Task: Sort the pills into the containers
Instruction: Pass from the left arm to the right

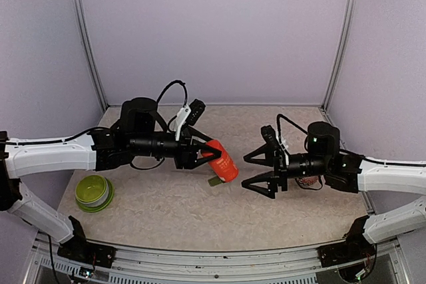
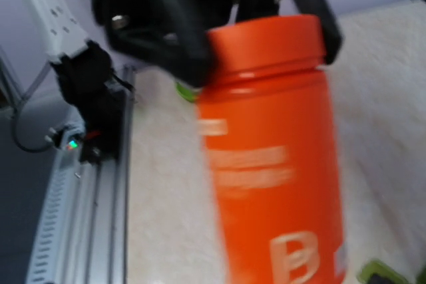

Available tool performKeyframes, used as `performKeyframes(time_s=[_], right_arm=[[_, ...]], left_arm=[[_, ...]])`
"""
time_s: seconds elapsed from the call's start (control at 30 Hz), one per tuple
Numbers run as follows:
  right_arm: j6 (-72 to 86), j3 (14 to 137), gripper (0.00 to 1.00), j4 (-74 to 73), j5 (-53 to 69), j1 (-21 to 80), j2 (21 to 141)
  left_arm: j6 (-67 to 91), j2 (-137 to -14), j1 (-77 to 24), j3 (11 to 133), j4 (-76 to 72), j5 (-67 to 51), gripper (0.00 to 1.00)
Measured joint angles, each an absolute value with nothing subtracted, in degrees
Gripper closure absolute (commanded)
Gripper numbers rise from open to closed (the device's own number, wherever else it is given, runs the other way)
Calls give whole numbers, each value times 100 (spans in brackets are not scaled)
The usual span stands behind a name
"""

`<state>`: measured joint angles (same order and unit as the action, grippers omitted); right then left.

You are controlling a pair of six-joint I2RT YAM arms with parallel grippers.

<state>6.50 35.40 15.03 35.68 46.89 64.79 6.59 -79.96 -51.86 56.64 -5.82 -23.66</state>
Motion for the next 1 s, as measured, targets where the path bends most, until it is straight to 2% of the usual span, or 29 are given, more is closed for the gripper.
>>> performKeyframes(time_s=[0.4,0.7,1.0], right_arm=[[1367,3247,3,3612,4480,4757,6510],[1752,3232,7,4462,4683,4952,6945],[2062,3205,18,4991,4786,4989,7022]], left_arm=[[1111,-7631,-5787,5019,-2383,-2762,72],[1155,-7631,-6023,4840,-3369,-2783,72],[1103,-7642,-6193,4827,-3638,-2598,73]])
